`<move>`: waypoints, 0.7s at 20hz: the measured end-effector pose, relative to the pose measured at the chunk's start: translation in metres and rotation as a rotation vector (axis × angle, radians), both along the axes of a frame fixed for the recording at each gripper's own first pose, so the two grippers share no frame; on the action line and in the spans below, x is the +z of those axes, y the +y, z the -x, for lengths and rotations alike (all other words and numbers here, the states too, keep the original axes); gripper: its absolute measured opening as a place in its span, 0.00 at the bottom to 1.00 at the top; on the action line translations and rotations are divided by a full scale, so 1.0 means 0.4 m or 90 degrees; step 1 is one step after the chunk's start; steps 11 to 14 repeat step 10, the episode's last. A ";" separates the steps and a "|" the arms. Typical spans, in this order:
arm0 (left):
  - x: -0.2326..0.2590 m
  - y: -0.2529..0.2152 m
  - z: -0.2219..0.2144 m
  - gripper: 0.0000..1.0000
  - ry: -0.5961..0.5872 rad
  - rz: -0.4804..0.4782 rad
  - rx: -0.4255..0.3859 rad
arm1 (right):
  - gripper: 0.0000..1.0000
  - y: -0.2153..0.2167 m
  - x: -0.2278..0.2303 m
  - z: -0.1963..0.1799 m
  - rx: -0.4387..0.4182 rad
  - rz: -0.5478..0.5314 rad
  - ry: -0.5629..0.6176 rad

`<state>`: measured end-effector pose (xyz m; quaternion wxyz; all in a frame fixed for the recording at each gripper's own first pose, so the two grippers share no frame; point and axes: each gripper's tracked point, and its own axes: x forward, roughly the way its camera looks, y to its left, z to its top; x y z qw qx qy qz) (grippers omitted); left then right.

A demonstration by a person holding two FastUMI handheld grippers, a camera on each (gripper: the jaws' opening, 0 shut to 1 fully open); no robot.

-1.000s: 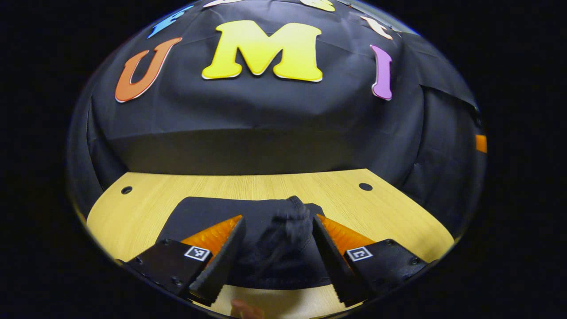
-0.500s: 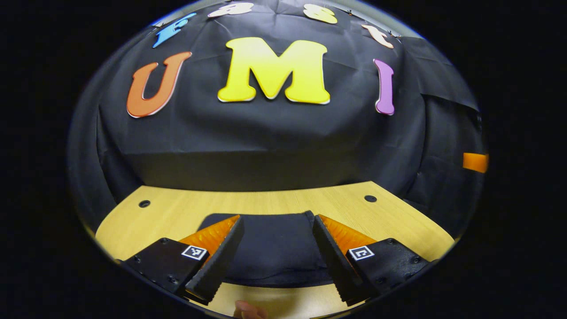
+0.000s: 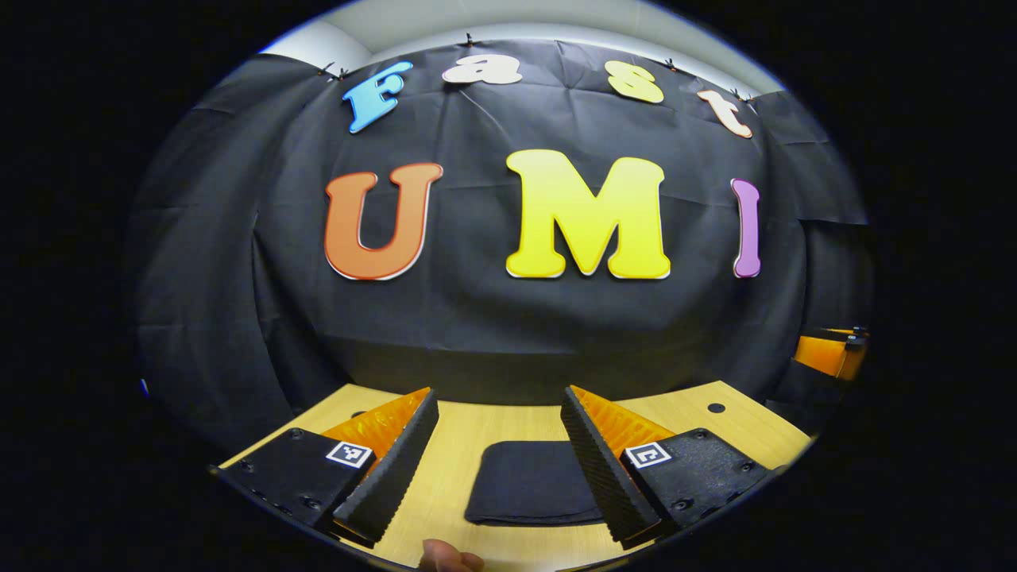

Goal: Grasp the waist and the cuffs of the jeans and fold them to make the two legs overlap; first hold the waist and fold one-third of the jeans toward the cuffs, then hold the cuffs and fold the remaining one-third in the same direction to finish folding.

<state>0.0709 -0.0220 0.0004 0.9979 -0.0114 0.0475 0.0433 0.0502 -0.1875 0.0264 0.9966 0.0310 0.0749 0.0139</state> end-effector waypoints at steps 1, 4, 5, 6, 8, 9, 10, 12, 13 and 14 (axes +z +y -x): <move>0.017 0.011 0.016 1.00 -0.006 -0.003 0.003 | 0.99 0.028 0.012 -0.001 0.006 -0.003 -0.011; 0.041 0.013 0.043 0.99 -0.016 -0.013 -0.005 | 0.99 0.090 0.039 0.004 0.018 -0.006 -0.035; 0.049 0.001 0.046 0.99 -0.017 -0.015 -0.012 | 0.99 0.100 0.043 0.006 0.022 -0.003 -0.040; 0.042 0.001 0.045 0.99 -0.015 -0.016 -0.020 | 0.99 0.106 0.046 0.007 0.025 -0.004 -0.041; 0.045 -0.004 0.050 0.99 -0.013 -0.016 -0.024 | 0.99 0.106 0.049 0.008 0.023 -0.005 -0.042; 0.046 -0.007 0.050 0.99 -0.014 -0.014 -0.026 | 0.99 0.102 0.051 0.009 0.021 -0.004 -0.043; 0.046 -0.008 0.049 0.99 -0.014 -0.013 -0.027 | 0.99 0.099 0.054 0.009 0.018 -0.005 -0.045; 0.046 -0.008 0.049 0.99 -0.014 -0.013 -0.027 | 0.99 0.099 0.054 0.009 0.018 -0.005 -0.045; 0.046 -0.008 0.049 0.99 -0.014 -0.013 -0.027 | 0.99 0.099 0.054 0.009 0.018 -0.005 -0.045; 0.046 -0.008 0.049 0.99 -0.014 -0.013 -0.027 | 0.99 0.099 0.054 0.009 0.018 -0.005 -0.045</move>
